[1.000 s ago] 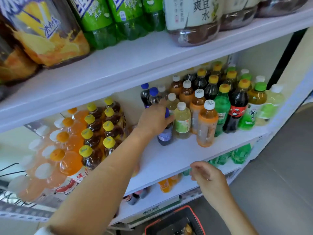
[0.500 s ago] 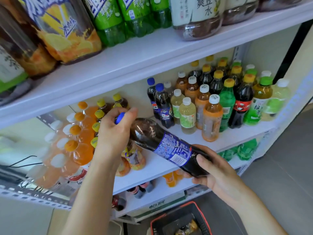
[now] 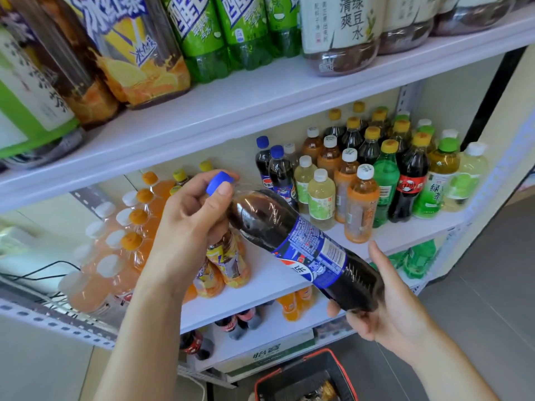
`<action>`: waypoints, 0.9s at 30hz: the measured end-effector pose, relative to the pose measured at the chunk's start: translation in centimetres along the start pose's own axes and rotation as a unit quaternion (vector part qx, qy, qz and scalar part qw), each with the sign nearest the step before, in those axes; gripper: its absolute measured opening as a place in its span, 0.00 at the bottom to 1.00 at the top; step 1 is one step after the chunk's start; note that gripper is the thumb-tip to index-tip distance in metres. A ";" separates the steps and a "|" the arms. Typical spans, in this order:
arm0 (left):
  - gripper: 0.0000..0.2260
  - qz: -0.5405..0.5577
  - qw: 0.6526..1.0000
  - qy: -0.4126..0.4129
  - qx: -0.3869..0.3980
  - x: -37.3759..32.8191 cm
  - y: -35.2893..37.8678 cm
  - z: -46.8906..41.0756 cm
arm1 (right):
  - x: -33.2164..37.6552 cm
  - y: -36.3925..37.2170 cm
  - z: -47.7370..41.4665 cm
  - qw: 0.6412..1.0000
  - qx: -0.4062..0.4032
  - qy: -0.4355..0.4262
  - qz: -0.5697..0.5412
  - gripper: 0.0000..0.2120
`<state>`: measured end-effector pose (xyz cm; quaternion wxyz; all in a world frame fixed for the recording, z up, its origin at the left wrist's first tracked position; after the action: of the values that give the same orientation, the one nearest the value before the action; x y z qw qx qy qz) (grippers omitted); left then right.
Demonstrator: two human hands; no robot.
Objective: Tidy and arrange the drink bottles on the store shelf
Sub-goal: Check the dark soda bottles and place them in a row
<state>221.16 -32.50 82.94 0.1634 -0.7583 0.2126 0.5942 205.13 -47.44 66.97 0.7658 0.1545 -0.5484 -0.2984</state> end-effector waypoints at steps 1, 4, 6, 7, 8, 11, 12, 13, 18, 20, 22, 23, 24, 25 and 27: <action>0.07 -0.009 1.000 0.014 -0.007 -0.3 -0.1 0.1 | -0.2 0.1 0.1 1.000 0.015 0.007 0.000 0.38; 0.10 -0.027 0.997 0.050 -0.048 -1.1 -0.4 0.4 | -0.1 0.8 -0.1 0.999 0.031 -0.006 -0.014 0.39; 0.12 -0.031 0.994 0.052 -0.089 -1.1 -1.0 0.6 | 0.7 0.7 0.0 0.997 0.013 -0.055 -0.045 0.36; 0.14 -0.039 0.992 0.051 -0.110 -1.2 -1.3 0.7 | 1.2 0.9 0.2 0.996 0.016 -0.086 -0.035 0.33; 0.16 -0.052 0.989 0.051 -0.128 -1.2 -1.6 0.7 | 1.6 1.1 0.4 0.993 0.022 -0.111 -0.018 0.31; 0.17 -0.094 0.980 0.056 -0.164 -1.4 -2.6 0.6 | 1.8 1.2 1.2 0.991 0.010 -0.132 -0.007 0.28; 0.17 -0.111 0.978 0.060 -0.164 -1.6 -2.8 0.6 | 1.8 1.3 1.3 0.991 0.011 -0.131 -0.013 0.28; 0.16 -0.121 0.979 0.061 -0.154 -1.7 -2.8 0.6 | 1.8 1.6 1.5 0.992 0.014 -0.126 -0.016 0.29; 0.11 -0.059 0.998 0.033 -0.021 -1.4 -2.7 0.9 | 1.1 1.9 1.5 0.997 -0.005 -0.075 0.019 0.30; 0.14 -0.015 0.999 0.023 0.042 -1.4 -2.5 1.1 | 0.4 1.5 1.4 0.999 -0.006 -0.034 0.022 0.34; 0.14 -0.013 0.998 0.039 0.054 -1.9 -2.5 1.2 | 0.1 1.4 1.4 1.000 0.007 -0.008 0.024 0.36; 0.12 -0.014 0.998 0.047 0.045 -2.0 -2.6 1.3 | -0.1 1.5 1.4 0.999 0.018 -0.001 0.029 0.37; 0.11 -0.013 0.998 0.051 0.032 -2.1 -2.6 1.3 | -0.2 1.7 1.5 0.999 0.033 0.003 0.035 0.38; 0.11 -0.011 0.998 0.053 0.017 -2.2 -2.6 1.4 | -0.2 2.1 1.4 0.998 0.048 0.000 0.039 0.39; 0.13 -0.018 0.998 0.061 -0.020 -2.4 -2.8 1.5 | 0.1 2.7 1.4 0.998 0.063 -0.025 0.017 0.37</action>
<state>220.91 -29.03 84.92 0.1453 -0.7998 0.1968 0.5482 204.60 -45.31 69.03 0.7456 0.1855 -0.5875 -0.2542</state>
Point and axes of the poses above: each hand's wrist, its own z-axis away from the middle knuckle, its own y-axis out of the palm, x = y × z, the point moved 8 cm from there along -z, towards the middle knuckle, and after that the axes turned 3 degrees about -x, right-handed, at the moved point
